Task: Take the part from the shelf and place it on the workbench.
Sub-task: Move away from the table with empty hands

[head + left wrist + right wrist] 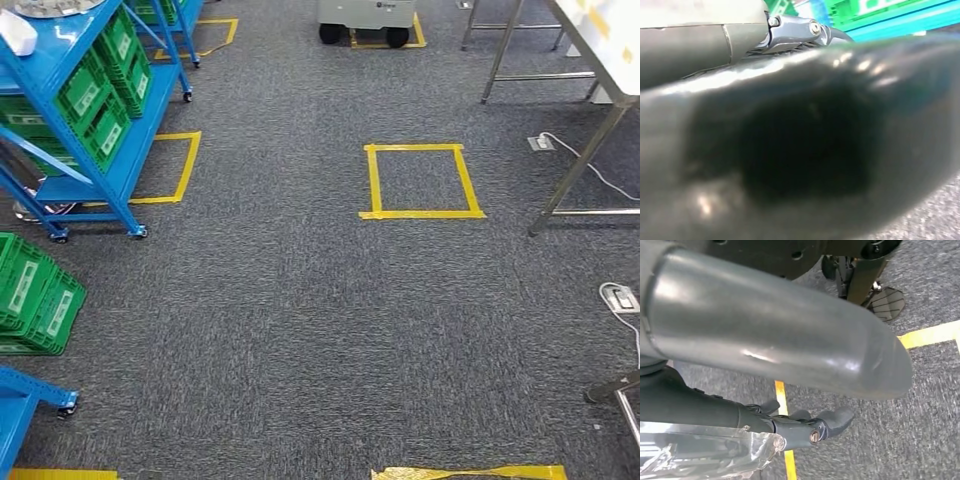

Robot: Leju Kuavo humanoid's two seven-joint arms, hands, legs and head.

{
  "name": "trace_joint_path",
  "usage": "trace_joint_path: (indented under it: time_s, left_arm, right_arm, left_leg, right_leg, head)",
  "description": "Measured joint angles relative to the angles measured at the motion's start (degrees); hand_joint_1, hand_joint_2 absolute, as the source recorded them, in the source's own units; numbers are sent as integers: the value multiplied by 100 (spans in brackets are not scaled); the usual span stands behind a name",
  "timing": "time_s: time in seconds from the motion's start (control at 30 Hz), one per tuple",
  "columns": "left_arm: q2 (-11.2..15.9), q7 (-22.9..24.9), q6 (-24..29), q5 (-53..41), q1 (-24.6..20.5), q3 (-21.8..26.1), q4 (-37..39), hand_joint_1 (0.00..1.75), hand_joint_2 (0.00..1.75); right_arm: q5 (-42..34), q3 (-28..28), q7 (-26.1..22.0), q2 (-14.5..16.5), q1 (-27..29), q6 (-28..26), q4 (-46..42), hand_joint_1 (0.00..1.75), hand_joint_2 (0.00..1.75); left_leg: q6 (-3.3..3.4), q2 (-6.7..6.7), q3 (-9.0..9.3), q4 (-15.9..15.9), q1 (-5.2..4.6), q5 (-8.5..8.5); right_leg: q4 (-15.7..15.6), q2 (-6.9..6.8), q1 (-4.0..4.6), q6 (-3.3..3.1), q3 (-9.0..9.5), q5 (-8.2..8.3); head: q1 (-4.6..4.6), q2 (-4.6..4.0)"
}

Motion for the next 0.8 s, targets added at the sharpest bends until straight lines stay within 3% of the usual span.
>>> trace_joint_path:
  time_s: [0.03, 0.07, 0.1, 0.17, 0.23, 0.27, 0.33, 0.37, 0.43, 0.5, 0.57, 0.6, 0.63, 0.7, 0.73, 0.8]
  left_arm:
    - [-1, 21, -1, 5, -2, -1, 0, 0, 0]
    - [-1, 36, -1, 10, 2, 0, 0, 0, 0]
    - [-1, 48, -2, 15, 8, 2, 0, 0, 0]
    - [-2, 62, -2, 23, 9, 4, -1, 0, 0]
    - [-9, 64, -2, 37, -20, 5, -2, 0, 0]
    - [-15, 60, -1, 43, -28, 5, -2, 0, 0]
    - [-22, 47, 0, 53, -15, 10, -2, 0, 0]
    - [-26, 37, 1, 55, 1, 13, -2, 0, 0]
    - [-34, 20, 1, 58, 8, 20, -2, 0, 0]
    - [-45, 8, 1, 58, -7, 21, -2, 0, 0]
    - [-53, 4, 1, 56, -13, 21, -2, 0, 0]
    - [-54, 4, 1, 56, -10, 22, -2, 0, 0]
    - [-56, 4, 1, 56, -7, 24, -2, 0, 0]
    - [-60, 4, -1, 57, -8, 25, -2, 0, 0]
    - [-62, 4, -1, 57, -14, 24, -2, 0, 0]
    - [-62, 4, -1, 54, -16, 24, -2, 0, 0]
  right_arm:
    - [7, -2, 2, -1, 4, 3, 0, 0, 0]
    - [14, -2, 3, -2, 3, 7, 0, 0, 0]
    - [22, -2, 3, -3, -2, 10, 0, 0, 0]
    - [30, -2, 1, -4, -14, 14, 0, 0, 0]
    - [32, -2, -5, -5, -16, 17, 0, 0, 0]
    - [32, -2, -8, -6, -19, 20, 0, 0, 0]
    - [32, -2, -11, -7, -33, 26, 0, 0, 0]
    - [32, -2, -11, -7, -43, 28, 0, 0, 0]
    - [33, -3, -16, -7, -48, 31, 0, 0, 0]
    - [33, -7, -20, -7, -36, 31, 0, 0, 0]
    - [33, -12, -19, -7, -20, 31, 0, 0, 0]
    - [32, -14, -18, -7, -14, 31, 0, 0, 0]
    - [32, -16, -18, -8, -12, 31, 0, 0, 0]
    - [31, -19, -19, -10, -13, 31, 0, 0, 0]
    - [32, -19, -20, -11, -18, 32, 0, 0, 0]
    - [35, -19, -20, -11, -25, 33, 0, 0, 0]
  left_leg:
    - [-8, 36, -130, 301, 3, -110]
    - [-10, 50, -169, 417, 6, -110]
    - [-7, 64, -97, 312, 7, -4]
    - [18, 212, 298, -377, 0, 358]
    - [58, 420, 646, -1039, -24, 551]
    - [82, 471, 704, -1174, -38, 562]
    - [142, 388, 693, -1222, -48, 561]
    - [172, 338, 692, -1235, -39, 573]
    - [236, 234, 695, -1258, -9, 602]
    - [272, 116, 684, -1257, 3, 616]
    - [280, -24, 679, -1256, 4, 622]
    - [276, -98, 681, -1255, 6, 626]
    - [268, -174, 685, -1254, 11, 631]
    - [229, -316, 685, -1241, 15, 637]
    - [198, -381, 672, -1230, 13, 642]
    - [125, -486, 625, -1218, 16, 667]
  right_leg:
    - [0, -81, 7, -5, -7, -2]
    - [1, -155, 10, -7, -10, -4]
    - [1, -223, 10, -7, -10, -5]
    - [1, -345, 14, 4, 3, -12]
    - [31, -453, 48, 48, 1, -38]
    - [40, -506, 64, 75, 0, -47]
    - [35, -609, 72, 131, 16, -54]
    - [55, -577, 64, 165, 9, -81]
    - [369, -328, 43, 231, -130, -287]
    - [1119, -75, 26, 271, -479, -651]
    - [1696, -18, 19, 286, -772, -816]
    - [1688, -8, 13, 288, -784, -738]
    - [1440, 17, 1, 289, -675, -559]
    - [638, 221, -42, 295, -293, -187]
    - [323, 342, -64, 284, -137, -89]
    - [84, 468, -71, 233, -19, -69]
  head:
    - [1, 0]
    - [0, 1]
    - [0, 1]
    - [-2, 1]
    - [-2, 0]
    - [2, 0]
    - [13, 1]
    - [17, 1]
    - [36, 1]
    - [56, 1]
    - [57, 1]
    - [57, 1]
    - [57, 1]
    - [59, 1]
    - [56, 1]
    - [56, 1]
